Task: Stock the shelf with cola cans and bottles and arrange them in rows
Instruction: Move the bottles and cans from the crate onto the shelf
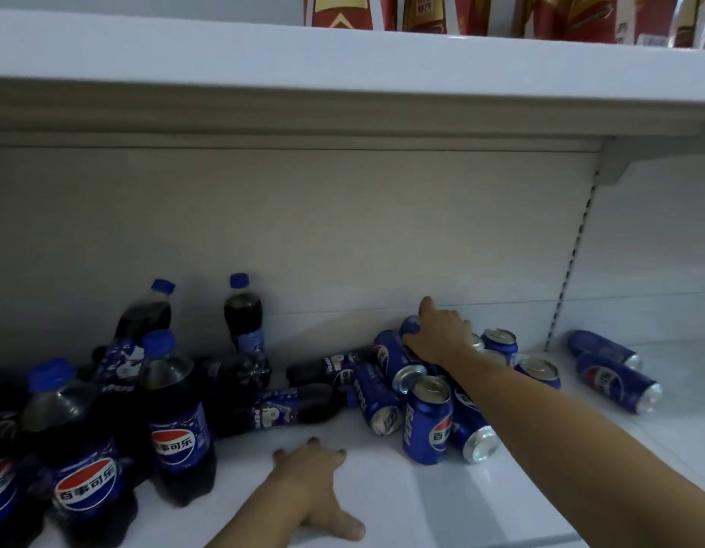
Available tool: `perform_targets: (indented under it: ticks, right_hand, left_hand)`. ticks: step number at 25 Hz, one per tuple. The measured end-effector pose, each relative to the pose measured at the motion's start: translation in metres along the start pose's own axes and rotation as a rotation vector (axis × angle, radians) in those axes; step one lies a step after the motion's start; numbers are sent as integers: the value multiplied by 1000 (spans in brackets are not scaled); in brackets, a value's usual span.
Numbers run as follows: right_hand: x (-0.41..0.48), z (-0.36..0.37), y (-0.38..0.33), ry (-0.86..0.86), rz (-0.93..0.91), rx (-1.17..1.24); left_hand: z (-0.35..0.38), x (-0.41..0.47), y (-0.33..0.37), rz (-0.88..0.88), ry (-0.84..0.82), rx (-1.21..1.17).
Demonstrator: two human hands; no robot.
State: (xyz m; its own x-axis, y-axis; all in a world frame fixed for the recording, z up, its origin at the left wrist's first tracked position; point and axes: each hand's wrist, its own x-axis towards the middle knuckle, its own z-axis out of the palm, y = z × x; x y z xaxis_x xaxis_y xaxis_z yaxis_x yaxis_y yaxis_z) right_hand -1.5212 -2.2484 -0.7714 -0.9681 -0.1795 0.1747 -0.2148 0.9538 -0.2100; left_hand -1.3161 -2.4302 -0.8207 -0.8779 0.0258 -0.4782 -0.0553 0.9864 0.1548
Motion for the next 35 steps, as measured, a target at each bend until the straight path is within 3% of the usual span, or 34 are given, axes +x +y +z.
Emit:
perform_targets:
  ticks: [8, 13, 20, 27, 35]
  right_hand:
    - [-43, -17, 17, -30, -161, 147]
    - [-118, -59, -2, 54, -463, 148]
    - [-197, -43, -91, 49, -914, 266]
    - [-301, 22, -270, -111, -1291, 541]
    - [-456, 51, -406, -367, -1657, 674]
  left_hand:
    - [-1, -6, 2, 0, 5, 42]
    - [4, -7, -8, 39, 50, 78]
    - [10, -138, -73, 35, 467, -238]
    - [87, -349, -158, -352, 624, -253]
    - [203, -510, -158, -876, 776, -357]
